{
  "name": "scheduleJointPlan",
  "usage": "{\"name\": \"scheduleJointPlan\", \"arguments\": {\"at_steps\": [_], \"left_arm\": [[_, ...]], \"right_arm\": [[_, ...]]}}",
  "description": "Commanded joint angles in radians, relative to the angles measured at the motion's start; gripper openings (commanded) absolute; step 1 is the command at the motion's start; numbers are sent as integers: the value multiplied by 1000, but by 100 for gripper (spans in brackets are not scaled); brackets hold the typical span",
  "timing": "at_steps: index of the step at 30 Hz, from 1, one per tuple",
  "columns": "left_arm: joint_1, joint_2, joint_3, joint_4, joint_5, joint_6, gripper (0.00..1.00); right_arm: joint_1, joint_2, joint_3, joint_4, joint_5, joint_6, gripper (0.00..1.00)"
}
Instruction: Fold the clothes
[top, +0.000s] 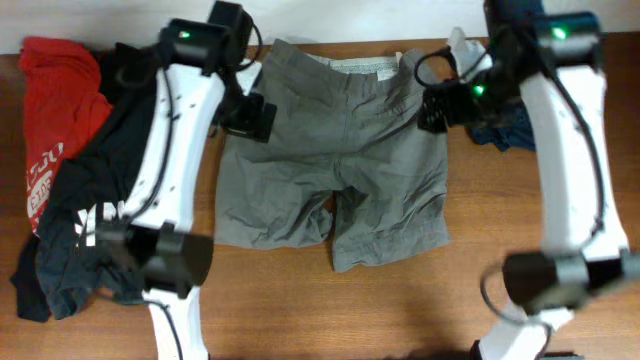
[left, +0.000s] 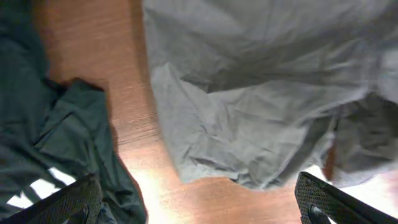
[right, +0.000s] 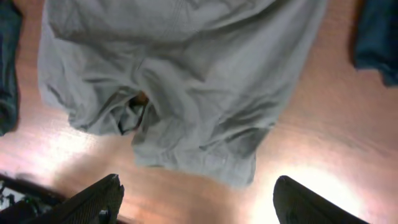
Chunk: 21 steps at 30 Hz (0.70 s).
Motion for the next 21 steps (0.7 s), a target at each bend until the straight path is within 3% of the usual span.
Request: {"name": "scheduleJointPlan", "arguments": {"at_steps": [1,10,21], "left_arm": [[-2,-54,-24,-3,28,-43,99],[-15,-85,-248,21,28,-90,99],[-39,-85,-604,368,28,-90,99]], "right_arm": [[22,-116,-135,-7,86,80,82],[25,-277,-597,113,98,153,82],[-124,-276,-1057,590,46,161,82]]}}
